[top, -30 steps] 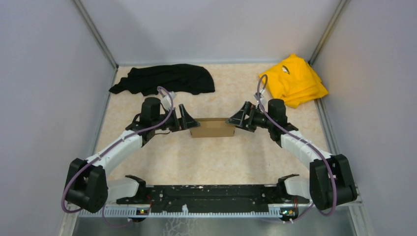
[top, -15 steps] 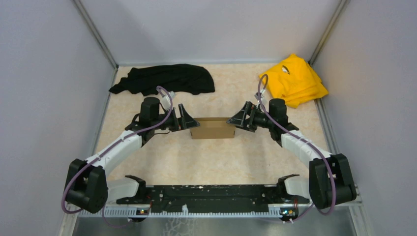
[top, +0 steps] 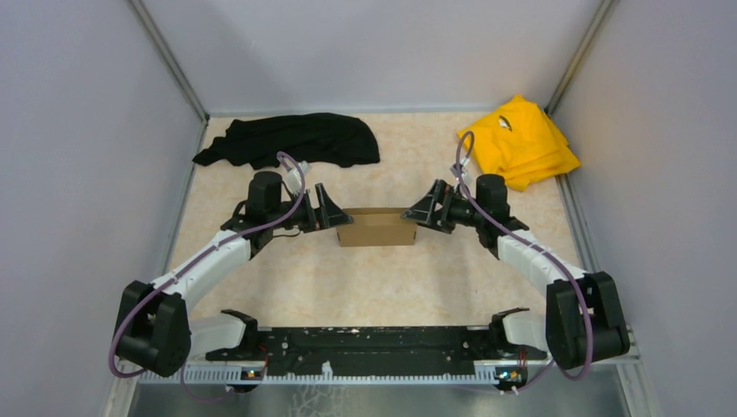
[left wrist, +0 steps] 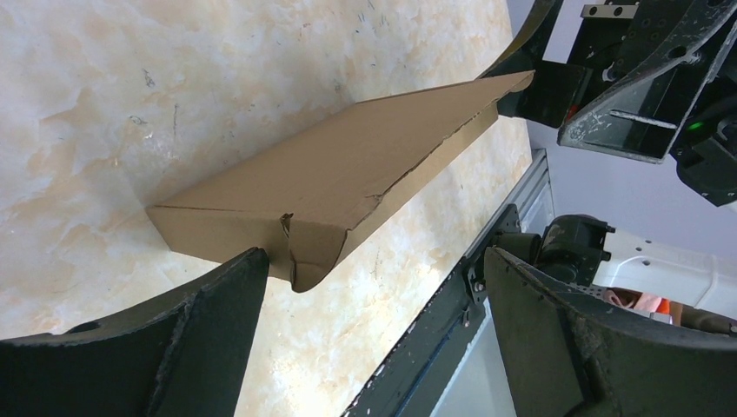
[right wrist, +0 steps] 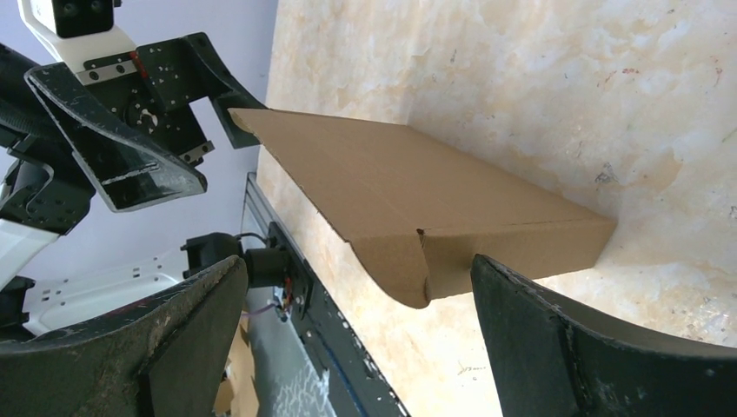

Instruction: Fold the paper box

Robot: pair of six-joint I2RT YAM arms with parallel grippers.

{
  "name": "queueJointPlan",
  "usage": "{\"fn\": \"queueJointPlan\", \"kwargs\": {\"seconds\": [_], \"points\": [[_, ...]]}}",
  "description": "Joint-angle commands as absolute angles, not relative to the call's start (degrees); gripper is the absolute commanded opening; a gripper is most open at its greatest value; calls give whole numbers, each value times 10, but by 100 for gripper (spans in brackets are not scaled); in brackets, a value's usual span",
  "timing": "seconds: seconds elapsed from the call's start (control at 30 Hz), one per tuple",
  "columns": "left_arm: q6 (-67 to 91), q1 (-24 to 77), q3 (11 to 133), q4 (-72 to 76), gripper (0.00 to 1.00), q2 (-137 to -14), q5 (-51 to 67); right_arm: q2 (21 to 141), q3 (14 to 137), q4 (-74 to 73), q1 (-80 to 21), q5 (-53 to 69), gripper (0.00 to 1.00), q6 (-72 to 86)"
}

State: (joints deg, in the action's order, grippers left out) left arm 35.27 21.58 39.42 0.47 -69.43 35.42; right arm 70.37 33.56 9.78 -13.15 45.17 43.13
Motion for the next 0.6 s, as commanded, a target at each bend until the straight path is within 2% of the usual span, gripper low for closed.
{"fn": "queueJointPlan", "kwargs": {"seconds": [0.0,0.57], "points": [[344,211,393,24,99,-689,362,701,352,99,-123,455,99,409],[323,203,406,-36,99,-649,304,670,365,34,-103,449,99,371]]}}
